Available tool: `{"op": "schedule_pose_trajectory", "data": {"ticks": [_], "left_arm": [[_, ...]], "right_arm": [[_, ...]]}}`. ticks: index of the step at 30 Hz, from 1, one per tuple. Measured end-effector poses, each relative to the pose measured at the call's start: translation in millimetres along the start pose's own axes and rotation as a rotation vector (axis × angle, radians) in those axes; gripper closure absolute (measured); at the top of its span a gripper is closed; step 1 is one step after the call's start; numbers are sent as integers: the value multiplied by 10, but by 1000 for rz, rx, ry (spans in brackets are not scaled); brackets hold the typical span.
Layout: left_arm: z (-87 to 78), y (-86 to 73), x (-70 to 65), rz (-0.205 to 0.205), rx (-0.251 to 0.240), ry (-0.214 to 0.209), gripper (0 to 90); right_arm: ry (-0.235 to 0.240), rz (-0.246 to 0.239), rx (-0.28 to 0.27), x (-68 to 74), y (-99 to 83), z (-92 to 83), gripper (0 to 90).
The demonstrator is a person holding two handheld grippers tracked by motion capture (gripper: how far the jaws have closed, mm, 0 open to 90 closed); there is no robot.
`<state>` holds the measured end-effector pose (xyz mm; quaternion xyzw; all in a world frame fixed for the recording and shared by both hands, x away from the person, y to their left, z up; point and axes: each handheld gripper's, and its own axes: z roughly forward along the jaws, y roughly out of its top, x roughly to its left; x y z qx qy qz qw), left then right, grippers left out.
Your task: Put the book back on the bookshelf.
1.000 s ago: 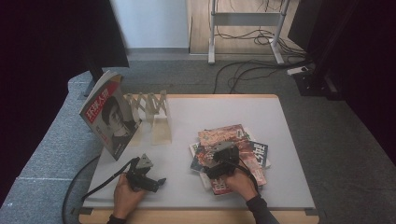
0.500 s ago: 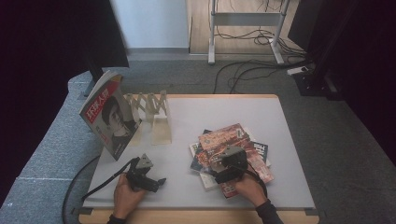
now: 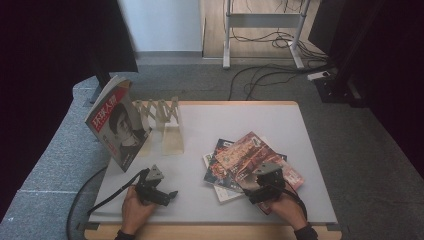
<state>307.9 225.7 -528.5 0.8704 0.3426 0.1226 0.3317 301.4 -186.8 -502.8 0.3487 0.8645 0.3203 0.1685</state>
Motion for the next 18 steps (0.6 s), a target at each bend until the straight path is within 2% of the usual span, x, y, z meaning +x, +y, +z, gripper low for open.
{"op": "schedule_pose_trajectory", "data": {"ticks": [3,6,9,10,12,13,16,18], "left_arm": [[0,0,-1,0,0,1,0],[1,0,-1,0,0,1,0],[0,0,0,0,0,1,0],[0,0,0,0,0,1,0],[0,0,0,0,0,0,0],[0,0,0,0,0,1,0],[0,0,0,0,1,1,0],[0,0,0,-1,0,1,0]], "right_arm": [[-12,2,11,-63,-73,-66,0],[7,1,20,-76,-70,-105,0],[53,-8,-12,-78,17,-169,0],[54,-13,-28,-85,59,-188,0],[37,-23,-39,-119,137,-204,0],[14,-28,-41,-160,189,-195,0],[-18,-20,-42,-304,288,-134,0],[-38,-14,-52,-468,389,-32,0]]}}
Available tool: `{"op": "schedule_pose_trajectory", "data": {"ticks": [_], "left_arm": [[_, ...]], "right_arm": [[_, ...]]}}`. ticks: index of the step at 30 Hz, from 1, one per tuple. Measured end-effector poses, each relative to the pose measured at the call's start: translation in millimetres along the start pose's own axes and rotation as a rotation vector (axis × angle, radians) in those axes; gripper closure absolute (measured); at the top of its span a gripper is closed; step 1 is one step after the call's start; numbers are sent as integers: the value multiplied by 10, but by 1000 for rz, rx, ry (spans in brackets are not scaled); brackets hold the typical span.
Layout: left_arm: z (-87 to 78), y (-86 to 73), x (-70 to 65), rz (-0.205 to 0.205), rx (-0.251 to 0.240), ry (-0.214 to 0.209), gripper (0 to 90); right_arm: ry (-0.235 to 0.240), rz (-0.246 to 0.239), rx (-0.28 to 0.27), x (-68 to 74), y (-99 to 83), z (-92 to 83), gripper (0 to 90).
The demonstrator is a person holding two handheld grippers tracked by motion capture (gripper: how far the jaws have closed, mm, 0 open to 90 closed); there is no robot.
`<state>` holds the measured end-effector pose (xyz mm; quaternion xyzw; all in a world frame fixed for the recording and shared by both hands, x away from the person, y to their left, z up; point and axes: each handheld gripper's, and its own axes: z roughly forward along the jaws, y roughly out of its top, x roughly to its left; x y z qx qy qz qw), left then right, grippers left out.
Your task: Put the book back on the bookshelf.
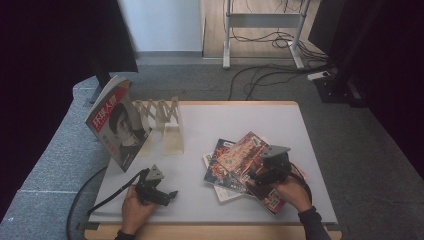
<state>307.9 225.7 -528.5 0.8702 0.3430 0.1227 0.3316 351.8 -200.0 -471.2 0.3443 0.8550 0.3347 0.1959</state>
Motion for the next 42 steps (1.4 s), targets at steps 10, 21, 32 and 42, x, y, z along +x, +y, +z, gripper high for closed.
{"op": "schedule_pose_trajectory", "data": {"ticks": [10,21,32,42], "left_arm": [[0,0,0,-1,1,0,0],[1,0,0,-1,0,-1,0],[1,1,1,-2,1,-1,0],[1,6,2,1,4,-2,0]], "right_arm": [[27,5,1,-288,215,363,0],[54,53,31,-538,301,675,0],[98,116,33,-653,216,765,0],[127,75,42,-557,249,771,0]]}}
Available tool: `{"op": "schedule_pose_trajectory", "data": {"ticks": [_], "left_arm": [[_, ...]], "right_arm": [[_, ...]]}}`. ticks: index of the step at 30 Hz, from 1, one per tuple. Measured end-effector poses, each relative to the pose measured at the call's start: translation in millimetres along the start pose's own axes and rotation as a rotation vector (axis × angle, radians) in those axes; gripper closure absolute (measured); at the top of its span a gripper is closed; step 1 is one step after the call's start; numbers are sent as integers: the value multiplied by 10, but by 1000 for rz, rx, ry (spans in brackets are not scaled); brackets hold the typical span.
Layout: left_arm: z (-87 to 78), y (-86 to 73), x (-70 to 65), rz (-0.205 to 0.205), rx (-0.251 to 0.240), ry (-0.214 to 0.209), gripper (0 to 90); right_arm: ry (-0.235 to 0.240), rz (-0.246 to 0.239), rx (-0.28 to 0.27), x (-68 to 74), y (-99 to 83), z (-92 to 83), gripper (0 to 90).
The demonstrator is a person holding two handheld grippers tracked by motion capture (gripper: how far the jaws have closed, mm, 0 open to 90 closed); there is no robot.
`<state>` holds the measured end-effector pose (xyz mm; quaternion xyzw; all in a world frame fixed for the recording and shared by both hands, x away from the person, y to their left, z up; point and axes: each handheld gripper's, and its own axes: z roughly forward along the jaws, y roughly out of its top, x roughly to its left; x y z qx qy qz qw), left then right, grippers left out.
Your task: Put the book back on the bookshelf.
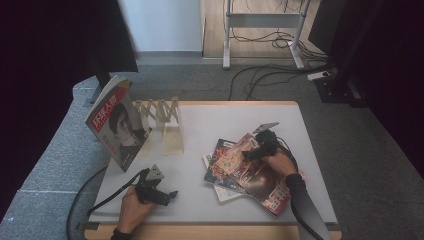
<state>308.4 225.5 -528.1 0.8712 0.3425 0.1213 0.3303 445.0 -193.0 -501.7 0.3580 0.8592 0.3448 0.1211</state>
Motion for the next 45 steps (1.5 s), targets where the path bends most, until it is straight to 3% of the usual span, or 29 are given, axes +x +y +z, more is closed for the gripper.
{"op": "schedule_pose_trajectory", "data": {"ticks": [9,18,23,27,34,41,45], "left_arm": [[15,40,2,-1,7,-5,0],[-81,141,22,-57,-128,-111,42],[-121,179,33,-63,-157,-139,44],[-106,325,-114,51,-88,-74,33],[-17,651,-291,118,-70,-122,31],[124,978,-517,196,-63,-145,36],[232,1117,-633,232,-57,-152,40]], "right_arm": [[54,-83,12,293,77,70,0],[94,-148,23,562,116,96,0],[121,-174,21,710,140,128,0],[136,-194,21,800,156,147,0],[144,-214,16,892,160,154,0],[135,-220,3,937,147,142,0],[120,-249,-3,993,122,88,0]]}}
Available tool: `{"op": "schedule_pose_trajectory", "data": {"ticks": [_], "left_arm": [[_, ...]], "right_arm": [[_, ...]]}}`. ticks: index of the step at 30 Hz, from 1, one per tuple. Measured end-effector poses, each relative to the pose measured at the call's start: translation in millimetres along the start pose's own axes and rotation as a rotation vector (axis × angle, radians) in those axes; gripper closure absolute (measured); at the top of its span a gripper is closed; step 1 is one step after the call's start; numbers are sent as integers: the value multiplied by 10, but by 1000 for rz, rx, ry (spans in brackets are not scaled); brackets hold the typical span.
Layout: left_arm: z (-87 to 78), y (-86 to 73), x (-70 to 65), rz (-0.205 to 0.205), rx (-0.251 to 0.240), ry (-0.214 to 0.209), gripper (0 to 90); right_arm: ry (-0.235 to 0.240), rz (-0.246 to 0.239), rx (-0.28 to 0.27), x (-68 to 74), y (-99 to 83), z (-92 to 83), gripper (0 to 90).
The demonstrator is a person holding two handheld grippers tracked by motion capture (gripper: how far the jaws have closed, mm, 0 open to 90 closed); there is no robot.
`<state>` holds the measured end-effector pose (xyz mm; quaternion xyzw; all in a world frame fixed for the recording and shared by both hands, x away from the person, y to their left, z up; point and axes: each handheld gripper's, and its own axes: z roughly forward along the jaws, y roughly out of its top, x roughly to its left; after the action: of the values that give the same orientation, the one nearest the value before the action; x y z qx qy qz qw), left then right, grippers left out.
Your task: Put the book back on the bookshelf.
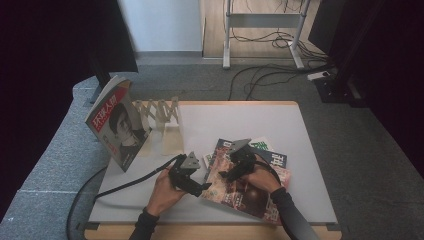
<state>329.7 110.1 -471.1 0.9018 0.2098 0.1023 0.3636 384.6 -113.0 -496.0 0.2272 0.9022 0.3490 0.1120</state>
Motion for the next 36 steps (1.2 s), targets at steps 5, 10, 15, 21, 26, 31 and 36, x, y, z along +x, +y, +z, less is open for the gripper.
{"op": "schedule_pose_trajectory", "data": {"ticks": [5,10,15,21,26,31,36], "left_arm": [[162,110,-58,20,13,-17,43],[299,135,-79,14,18,-42,46],[382,103,-82,11,34,-46,39],[452,76,-89,-3,30,-45,17],[467,77,-76,-13,28,-42,1],[476,76,-43,-27,30,-41,0],[490,72,-19,-42,34,-55,0]], "right_arm": [[-28,8,-12,60,-66,-131,0],[-70,35,-15,78,-230,-328,0],[-114,67,-13,91,-463,-567,0],[-177,138,-13,72,-787,-864,0],[-238,218,-29,35,-1071,-1059,0],[-256,284,-32,34,-1305,-1153,0],[-249,312,-36,59,-1450,-1158,0]]}}
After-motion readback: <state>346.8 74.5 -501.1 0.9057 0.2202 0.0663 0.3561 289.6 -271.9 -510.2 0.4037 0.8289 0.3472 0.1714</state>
